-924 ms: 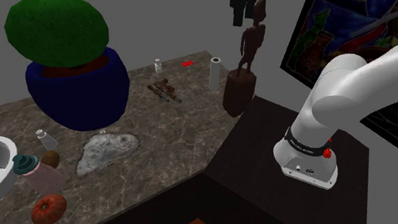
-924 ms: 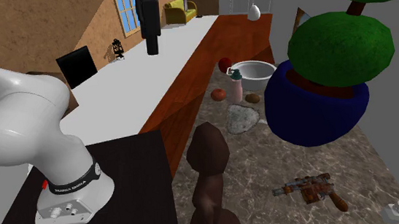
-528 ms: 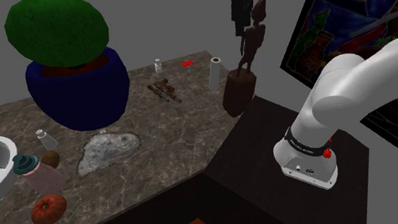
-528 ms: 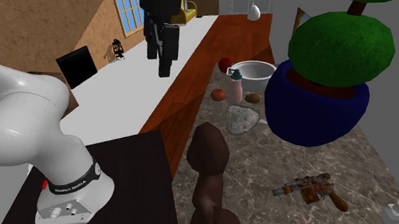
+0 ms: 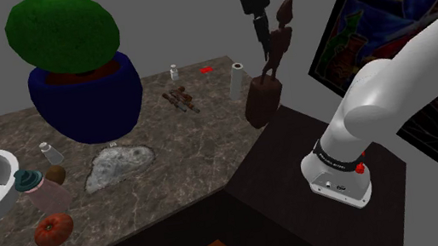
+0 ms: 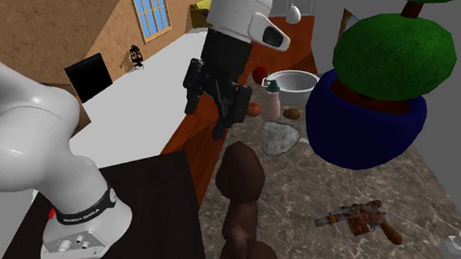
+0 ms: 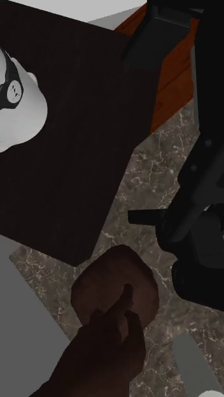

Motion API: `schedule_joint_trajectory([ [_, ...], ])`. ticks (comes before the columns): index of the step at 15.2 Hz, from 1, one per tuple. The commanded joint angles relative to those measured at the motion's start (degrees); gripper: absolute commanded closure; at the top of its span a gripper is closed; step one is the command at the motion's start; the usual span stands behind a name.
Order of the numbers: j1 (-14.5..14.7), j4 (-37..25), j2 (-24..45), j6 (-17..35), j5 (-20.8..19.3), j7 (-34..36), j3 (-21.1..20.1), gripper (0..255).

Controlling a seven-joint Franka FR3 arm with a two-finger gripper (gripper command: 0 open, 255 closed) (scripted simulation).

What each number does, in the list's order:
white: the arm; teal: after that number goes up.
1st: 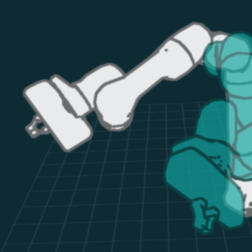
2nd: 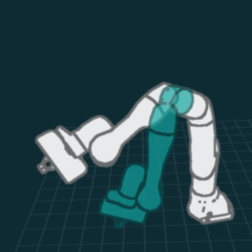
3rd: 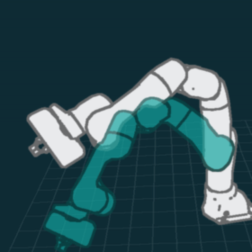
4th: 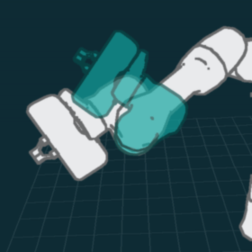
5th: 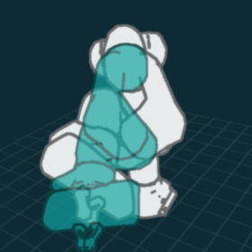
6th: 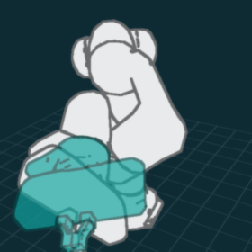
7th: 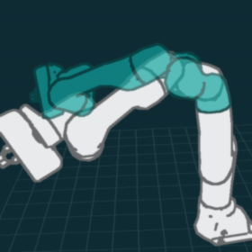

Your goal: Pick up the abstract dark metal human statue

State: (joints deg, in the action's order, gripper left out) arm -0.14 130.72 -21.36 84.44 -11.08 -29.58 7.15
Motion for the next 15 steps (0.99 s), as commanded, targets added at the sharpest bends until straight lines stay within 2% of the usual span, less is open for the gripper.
schedule_joint_trajectory([
  [1,-0.1,-0.4,4.3,1.5,-3.1,-3.8,0.8,0],
  [13,-1.6,-5.0,29.1,10.2,-21.6,-19.6,3.3,0],
  [15,-1.8,-5.3,31.2,11.4,-22.9,-20.0,3.4,0],
])
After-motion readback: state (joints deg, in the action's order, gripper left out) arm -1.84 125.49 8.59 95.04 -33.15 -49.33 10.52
